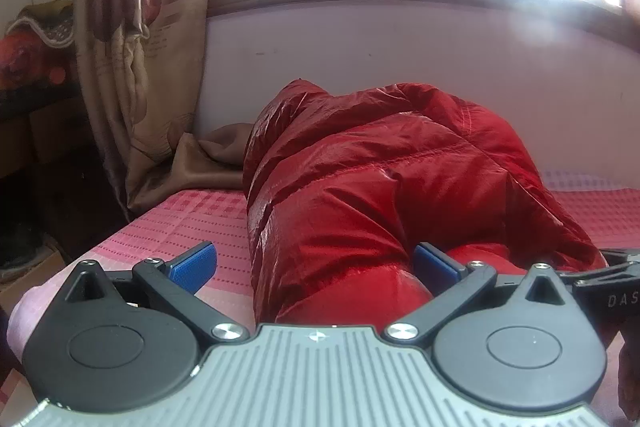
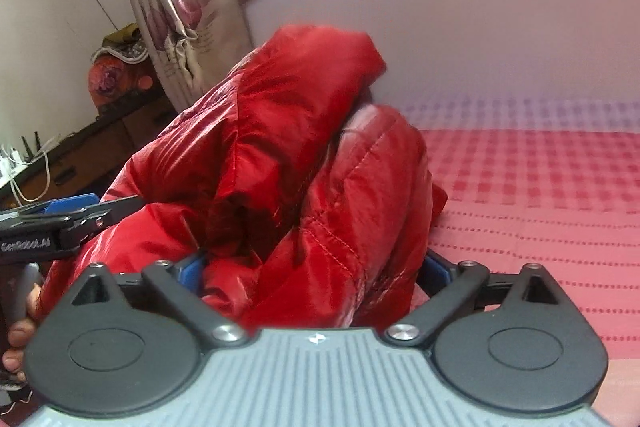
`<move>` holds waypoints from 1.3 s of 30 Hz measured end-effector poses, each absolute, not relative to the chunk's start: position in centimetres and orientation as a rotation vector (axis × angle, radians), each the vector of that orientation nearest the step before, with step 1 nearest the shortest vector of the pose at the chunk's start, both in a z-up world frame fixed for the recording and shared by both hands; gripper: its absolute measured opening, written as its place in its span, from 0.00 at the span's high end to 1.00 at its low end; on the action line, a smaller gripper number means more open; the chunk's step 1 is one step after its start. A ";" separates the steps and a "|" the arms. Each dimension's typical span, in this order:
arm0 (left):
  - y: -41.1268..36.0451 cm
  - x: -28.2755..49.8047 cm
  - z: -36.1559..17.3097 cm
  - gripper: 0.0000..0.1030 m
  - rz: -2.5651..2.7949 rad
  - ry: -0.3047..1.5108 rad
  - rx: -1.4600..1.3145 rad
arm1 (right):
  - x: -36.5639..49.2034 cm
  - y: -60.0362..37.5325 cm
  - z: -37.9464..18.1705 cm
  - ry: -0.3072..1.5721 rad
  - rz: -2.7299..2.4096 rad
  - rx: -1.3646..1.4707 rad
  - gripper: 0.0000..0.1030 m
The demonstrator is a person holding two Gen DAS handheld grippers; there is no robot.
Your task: Fold large clothes
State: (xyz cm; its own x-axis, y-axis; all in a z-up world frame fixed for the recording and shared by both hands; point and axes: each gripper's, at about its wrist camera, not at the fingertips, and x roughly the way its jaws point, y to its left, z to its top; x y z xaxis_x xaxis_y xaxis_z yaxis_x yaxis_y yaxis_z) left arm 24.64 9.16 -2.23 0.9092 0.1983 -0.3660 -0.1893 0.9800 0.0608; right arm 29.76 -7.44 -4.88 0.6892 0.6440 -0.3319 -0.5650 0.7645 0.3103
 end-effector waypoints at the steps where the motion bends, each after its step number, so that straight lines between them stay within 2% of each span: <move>1: 9.2 24.4 -2.2 0.00 0.202 0.378 0.018 | 29.6 -7.3 -4.7 0.443 0.671 0.185 0.03; 16: 9.0 20.5 -2.0 0.00 0.241 0.385 -0.022 | 26.5 -6.7 -3.8 0.436 0.552 0.125 0.03; 25: 9.3 18.7 -2.1 0.00 0.237 0.410 -0.032 | 27.2 -7.5 -5.2 0.509 0.538 0.166 0.04; 31: 8.7 18.5 -2.6 0.00 0.212 0.415 -0.003 | 29.0 -8.6 -8.1 0.606 0.545 0.274 0.00; 39: 7.8 18.0 -3.0 0.00 0.235 0.382 0.067 | 29.1 -8.6 -8.6 0.604 0.540 0.266 0.00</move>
